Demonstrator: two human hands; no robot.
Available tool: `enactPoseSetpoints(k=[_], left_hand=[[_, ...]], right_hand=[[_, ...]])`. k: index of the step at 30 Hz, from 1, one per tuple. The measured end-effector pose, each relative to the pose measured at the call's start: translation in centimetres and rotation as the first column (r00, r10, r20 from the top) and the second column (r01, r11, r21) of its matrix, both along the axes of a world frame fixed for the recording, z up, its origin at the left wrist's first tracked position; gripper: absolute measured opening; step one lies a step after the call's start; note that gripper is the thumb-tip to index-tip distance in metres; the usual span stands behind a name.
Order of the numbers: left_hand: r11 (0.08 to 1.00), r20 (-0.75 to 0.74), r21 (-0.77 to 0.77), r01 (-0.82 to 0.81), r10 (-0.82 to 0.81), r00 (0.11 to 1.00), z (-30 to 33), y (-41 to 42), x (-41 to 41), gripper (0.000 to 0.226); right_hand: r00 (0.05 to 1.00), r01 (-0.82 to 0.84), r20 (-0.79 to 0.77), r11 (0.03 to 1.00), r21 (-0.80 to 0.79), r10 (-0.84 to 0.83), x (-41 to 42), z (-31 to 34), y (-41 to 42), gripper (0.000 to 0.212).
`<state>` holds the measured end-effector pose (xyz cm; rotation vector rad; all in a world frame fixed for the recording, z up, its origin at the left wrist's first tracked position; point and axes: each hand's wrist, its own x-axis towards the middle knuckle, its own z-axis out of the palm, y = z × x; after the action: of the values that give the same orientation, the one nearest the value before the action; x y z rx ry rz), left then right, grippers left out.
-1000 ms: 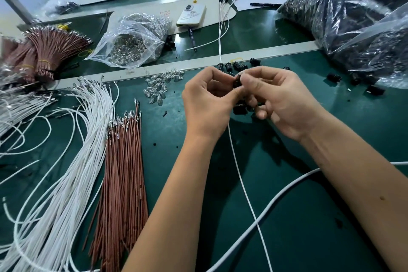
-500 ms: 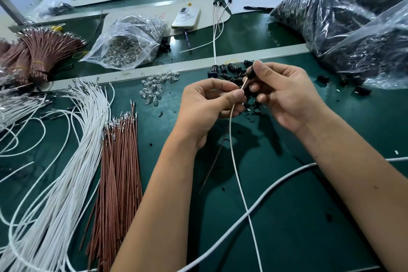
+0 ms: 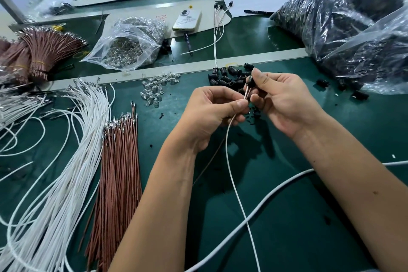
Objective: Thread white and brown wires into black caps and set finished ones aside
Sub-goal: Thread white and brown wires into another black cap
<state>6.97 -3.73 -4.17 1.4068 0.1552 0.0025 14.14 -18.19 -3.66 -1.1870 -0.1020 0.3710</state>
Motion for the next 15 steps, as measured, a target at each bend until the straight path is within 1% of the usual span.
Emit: enactPoseSetpoints(k=[3,5,7,8,10,13,14,15], left_hand=[[0.999,0.039,-0.029,-0.044,0.045,0.998,0.10,-0.56,0.05,0.007],[0.993,0.079,-0.049,-0.104,0.108,0.991,0.07,-0.97,0.18,0.010],[0.984,0.099,-0.077,-0.162,0.170,0.980,0.01,-1.08,0.24,0.011],[0.980,0.105,-0.087,-0.181,0.190,0.976,-0.03,-1.01,0.23,0.010],[0.978,0.112,-0.088,-0.187,0.197,0.974,-0.14,-0.83,0.18,0.009],[0.984,0.113,-0.059,-0.169,0.175,0.978,-0.09,-0.71,0.18,0.010],[0.985,0.112,-0.052,-0.166,0.171,0.979,0.00,-0.73,0.19,0.011],[0.985,0.111,-0.044,-0.168,0.172,0.979,0.07,-0.76,0.21,0.011]], right_hand=[[0.999,0.014,0.036,0.999,0.029,-0.015,0.15,0.25,-0.17,0.023],[0.994,-0.045,0.099,0.998,0.036,0.041,0.17,0.33,-0.22,0.027],[0.977,-0.126,0.167,0.991,-0.048,0.133,-0.11,0.08,-0.12,0.031],[0.967,-0.144,0.194,0.984,-0.105,0.163,-0.34,-0.13,-0.02,0.028],[0.959,-0.122,0.234,0.978,-0.171,0.161,-0.63,-0.49,0.10,0.020],[0.956,-0.079,0.268,0.983,-0.163,0.122,-0.50,-0.53,0.09,0.006],[0.954,-0.074,0.274,0.984,-0.160,0.117,-0.50,-0.43,0.07,0.004],[0.953,-0.064,0.283,0.983,-0.171,0.111,-0.44,-0.37,0.08,0.009]])
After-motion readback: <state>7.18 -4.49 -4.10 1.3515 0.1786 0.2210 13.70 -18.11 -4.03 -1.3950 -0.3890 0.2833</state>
